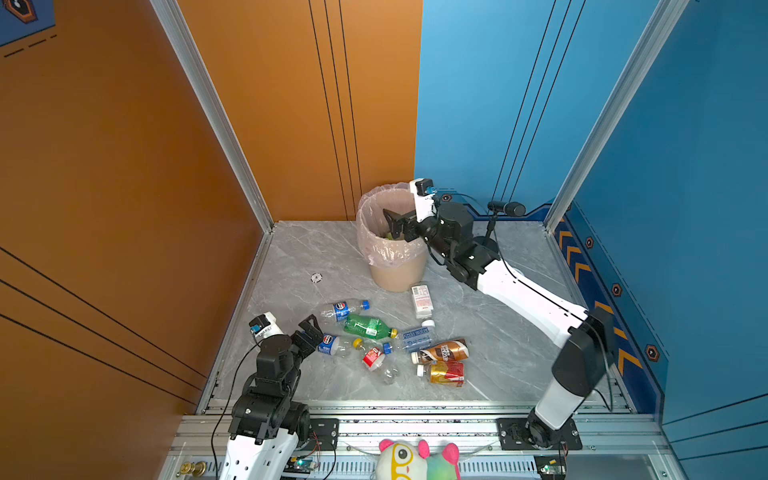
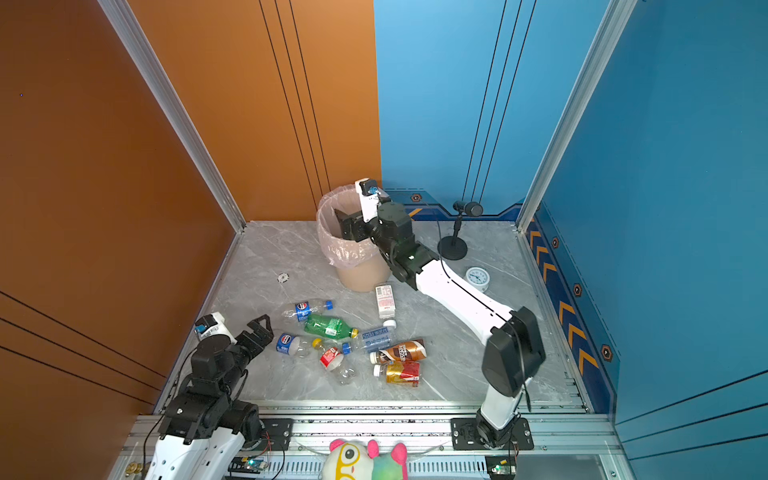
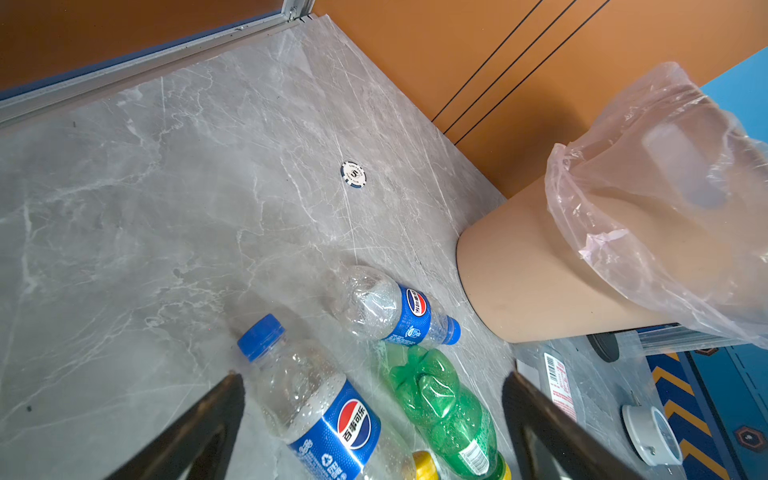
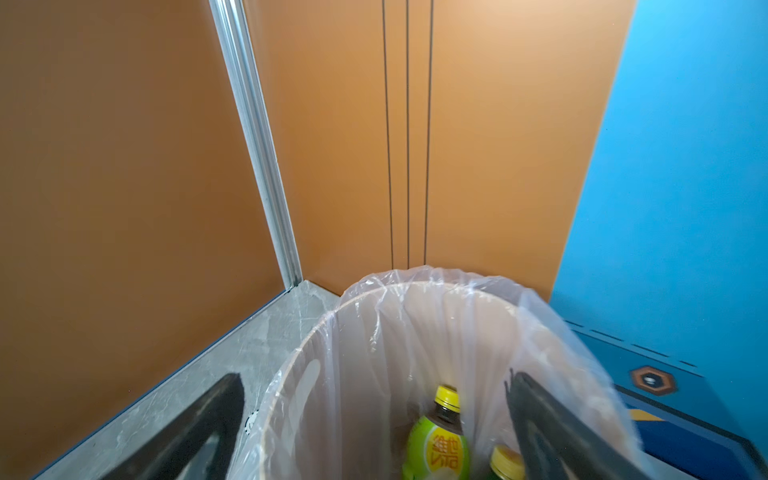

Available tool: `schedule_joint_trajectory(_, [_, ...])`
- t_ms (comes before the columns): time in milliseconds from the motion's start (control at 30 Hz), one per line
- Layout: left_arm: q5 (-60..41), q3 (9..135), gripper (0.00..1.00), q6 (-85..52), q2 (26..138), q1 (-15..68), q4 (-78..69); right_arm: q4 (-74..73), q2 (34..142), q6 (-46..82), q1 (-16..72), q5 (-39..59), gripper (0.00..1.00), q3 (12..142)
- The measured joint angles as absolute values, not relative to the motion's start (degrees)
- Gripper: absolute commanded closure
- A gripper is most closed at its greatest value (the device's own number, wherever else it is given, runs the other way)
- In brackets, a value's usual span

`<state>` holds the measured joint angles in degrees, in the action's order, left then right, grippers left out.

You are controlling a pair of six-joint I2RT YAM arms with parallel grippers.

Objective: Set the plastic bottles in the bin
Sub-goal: 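Open the right gripper to drop the clear bottle into the bin, then reach the left gripper down to the blue-capped Pepsi bottle while the right arm withdraws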

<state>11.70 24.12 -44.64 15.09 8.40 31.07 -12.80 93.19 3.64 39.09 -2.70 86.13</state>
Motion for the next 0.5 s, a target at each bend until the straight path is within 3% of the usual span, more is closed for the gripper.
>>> schedule_joint_trajectory(267, [10.61,24.14,0.02,-45.54,18.76,8.23,30.35,-14.81,65.89,6.57,42.04,-10.70,0.00,55.66])
schedule_joint_trajectory(500, [9.56,24.14,0.03,-46.19,21.85,8.19,30.15,-6.52,61.17,12.99,42.44,-14.92,0.00,42.83])
